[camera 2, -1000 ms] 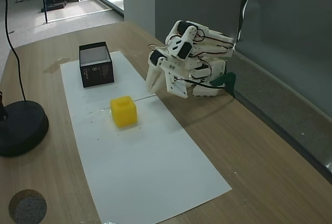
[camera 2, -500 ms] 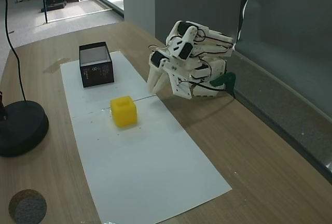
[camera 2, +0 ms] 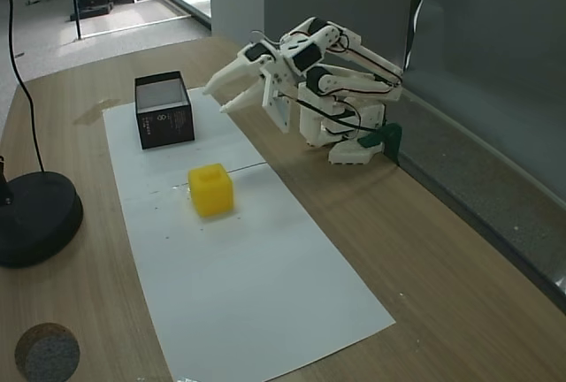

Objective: Grab a yellow square and put it in the box.

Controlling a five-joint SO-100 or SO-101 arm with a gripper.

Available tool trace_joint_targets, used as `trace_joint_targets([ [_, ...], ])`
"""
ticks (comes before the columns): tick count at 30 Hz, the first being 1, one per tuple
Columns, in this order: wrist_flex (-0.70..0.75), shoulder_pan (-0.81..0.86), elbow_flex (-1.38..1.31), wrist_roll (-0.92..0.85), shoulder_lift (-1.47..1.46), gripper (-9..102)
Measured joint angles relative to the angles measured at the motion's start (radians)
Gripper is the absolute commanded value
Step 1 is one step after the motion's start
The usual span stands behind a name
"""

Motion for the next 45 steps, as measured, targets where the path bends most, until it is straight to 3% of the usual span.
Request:
trace_joint_targets([
  [6, 0.158, -0.166, -0.322, -0.008, -0.213, 23],
  [16, 0.376, -0.330, -0.801, 0.146, -1.121, 30],
  [25, 0.388, -0.334, -1.015, 0.163, -1.698, 30],
  [39, 0.324, -0.255, -1.101, 0.186, -1.962, 29],
  [45, 0.313, -0.262, -1.111, 0.187, -1.977, 13],
])
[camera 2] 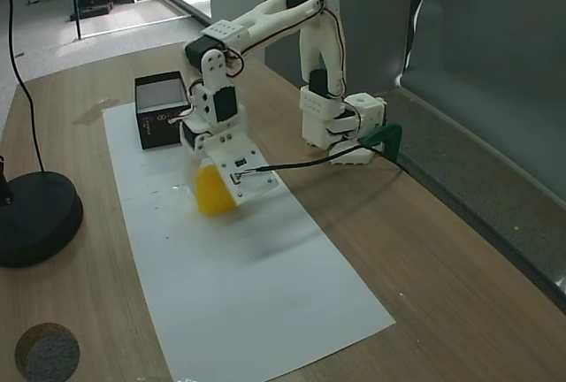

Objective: Grab a yellow square and put it in the box.

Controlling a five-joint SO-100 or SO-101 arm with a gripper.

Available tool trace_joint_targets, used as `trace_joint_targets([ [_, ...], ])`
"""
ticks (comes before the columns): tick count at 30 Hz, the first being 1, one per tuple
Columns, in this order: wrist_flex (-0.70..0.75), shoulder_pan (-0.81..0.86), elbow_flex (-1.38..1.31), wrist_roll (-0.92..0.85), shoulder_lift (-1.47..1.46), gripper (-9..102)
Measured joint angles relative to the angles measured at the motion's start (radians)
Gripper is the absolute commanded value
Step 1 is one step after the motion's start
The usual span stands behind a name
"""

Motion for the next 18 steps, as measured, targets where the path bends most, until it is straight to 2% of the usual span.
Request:
trace_joint_targets([
  [6, 0.020, 0.002, -0.015, -0.002, 0.000, 10],
  [10, 0.074, 0.071, -0.124, -0.002, 0.011, 10],
  [14, 0.141, 0.224, -0.325, -0.011, 0.110, 10],
  [18, 0.183, 0.489, -0.541, -0.064, 0.212, 10],
])
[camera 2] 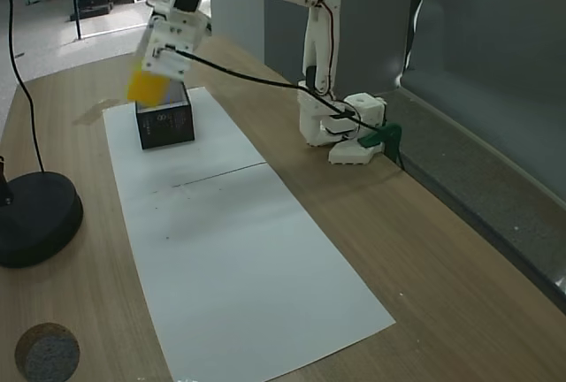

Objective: Grab a yellow square and put it in the box.

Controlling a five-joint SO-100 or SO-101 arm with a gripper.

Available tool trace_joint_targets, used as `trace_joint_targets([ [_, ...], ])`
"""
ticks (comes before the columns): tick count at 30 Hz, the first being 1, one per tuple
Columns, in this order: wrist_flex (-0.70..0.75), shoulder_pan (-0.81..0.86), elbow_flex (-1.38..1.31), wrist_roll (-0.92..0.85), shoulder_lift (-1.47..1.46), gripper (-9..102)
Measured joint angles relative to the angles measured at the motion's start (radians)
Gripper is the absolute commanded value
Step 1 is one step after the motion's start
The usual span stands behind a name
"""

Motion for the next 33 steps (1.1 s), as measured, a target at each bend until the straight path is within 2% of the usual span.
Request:
trace_joint_targets([
  [5, -0.023, 0.383, -0.095, -0.072, 0.029, 12],
  [9, -0.044, 0.535, -0.098, -0.109, -0.021, 12],
  [19, -0.133, 0.560, -0.100, -0.133, -0.365, 12],
  [30, -0.181, 0.563, -0.100, -0.133, -0.451, 12],
  [33, -0.181, 0.563, -0.100, -0.135, -0.451, 16],
])
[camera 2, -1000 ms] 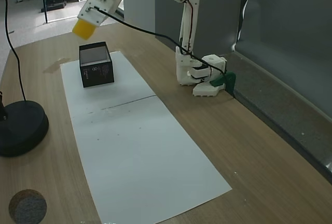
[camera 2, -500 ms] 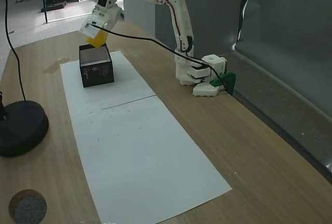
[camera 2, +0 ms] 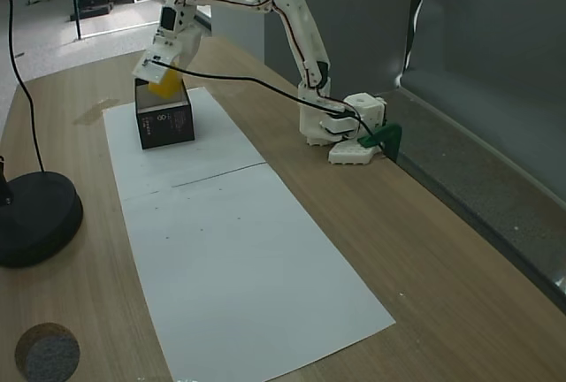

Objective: Grab a yellow square and put it in the box.

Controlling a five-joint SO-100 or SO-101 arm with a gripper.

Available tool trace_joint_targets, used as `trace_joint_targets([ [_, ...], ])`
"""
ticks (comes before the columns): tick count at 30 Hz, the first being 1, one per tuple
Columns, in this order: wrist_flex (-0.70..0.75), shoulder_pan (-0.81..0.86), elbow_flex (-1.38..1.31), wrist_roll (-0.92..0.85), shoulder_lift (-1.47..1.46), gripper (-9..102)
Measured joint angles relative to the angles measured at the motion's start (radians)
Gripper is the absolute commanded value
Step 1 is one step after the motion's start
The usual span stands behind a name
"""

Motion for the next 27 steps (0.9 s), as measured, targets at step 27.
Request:
trace_joint_targets([
  [27, 0.359, -0.983, 0.051, 0.236, 0.887, 0],
])
